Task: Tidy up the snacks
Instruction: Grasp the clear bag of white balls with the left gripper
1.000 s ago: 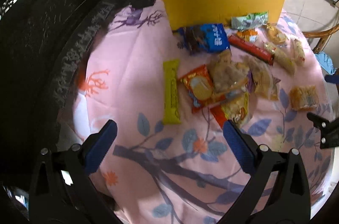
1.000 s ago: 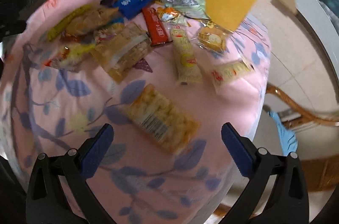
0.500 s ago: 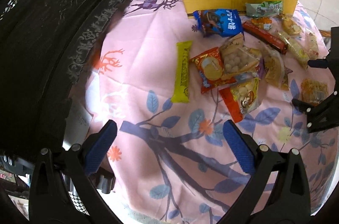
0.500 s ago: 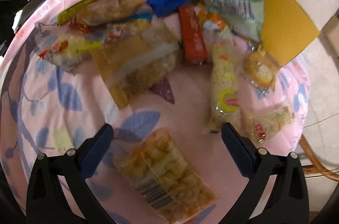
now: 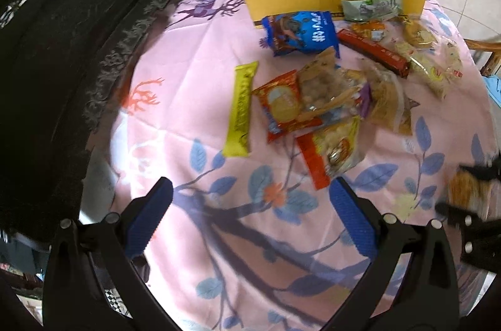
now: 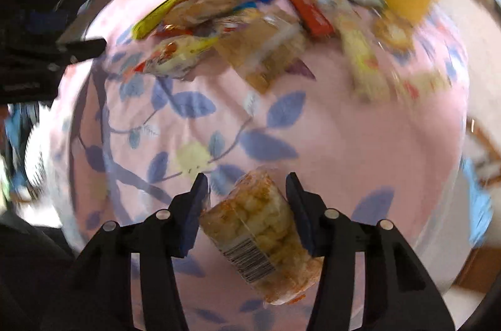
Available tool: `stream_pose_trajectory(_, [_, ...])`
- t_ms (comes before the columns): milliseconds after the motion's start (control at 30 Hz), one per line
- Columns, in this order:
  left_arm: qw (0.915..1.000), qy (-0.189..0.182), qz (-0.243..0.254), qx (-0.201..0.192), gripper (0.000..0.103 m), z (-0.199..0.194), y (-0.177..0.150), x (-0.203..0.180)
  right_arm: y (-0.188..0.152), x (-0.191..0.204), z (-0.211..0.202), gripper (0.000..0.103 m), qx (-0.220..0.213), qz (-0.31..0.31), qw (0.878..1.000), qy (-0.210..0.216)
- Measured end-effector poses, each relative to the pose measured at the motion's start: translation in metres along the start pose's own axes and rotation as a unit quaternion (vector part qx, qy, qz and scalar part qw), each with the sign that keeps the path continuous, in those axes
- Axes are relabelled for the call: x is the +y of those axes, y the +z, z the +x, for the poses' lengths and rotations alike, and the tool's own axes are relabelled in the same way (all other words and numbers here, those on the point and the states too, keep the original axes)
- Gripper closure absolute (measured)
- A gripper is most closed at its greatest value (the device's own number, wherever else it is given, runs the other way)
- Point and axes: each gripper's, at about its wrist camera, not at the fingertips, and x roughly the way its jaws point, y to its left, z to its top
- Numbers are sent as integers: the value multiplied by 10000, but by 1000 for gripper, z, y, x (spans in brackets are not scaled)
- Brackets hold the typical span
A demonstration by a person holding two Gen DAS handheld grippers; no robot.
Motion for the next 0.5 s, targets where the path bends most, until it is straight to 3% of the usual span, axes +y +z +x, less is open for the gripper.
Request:
stream_pose_trajectory(100, [9999, -24, 69, -98, 2, 0, 11, -7, -7, -13, -13, 51, -61, 799, 9960, 386])
stream_pose_trajectory(267, [9988, -270, 306, -254, 2, 5, 18, -22, -6, -26, -52, 51, -493, 860, 9950, -126])
stream_pose_trajectory(367, [9943, -697, 722, -350, 2, 2, 3, -26, -6, -35, -76, 51, -734, 848, 9923, -519])
stream_pose_trajectory(500, [9896, -894, 1075, -345, 2, 5, -15, -16, -6, -54, -92, 51, -935, 993, 9880, -723])
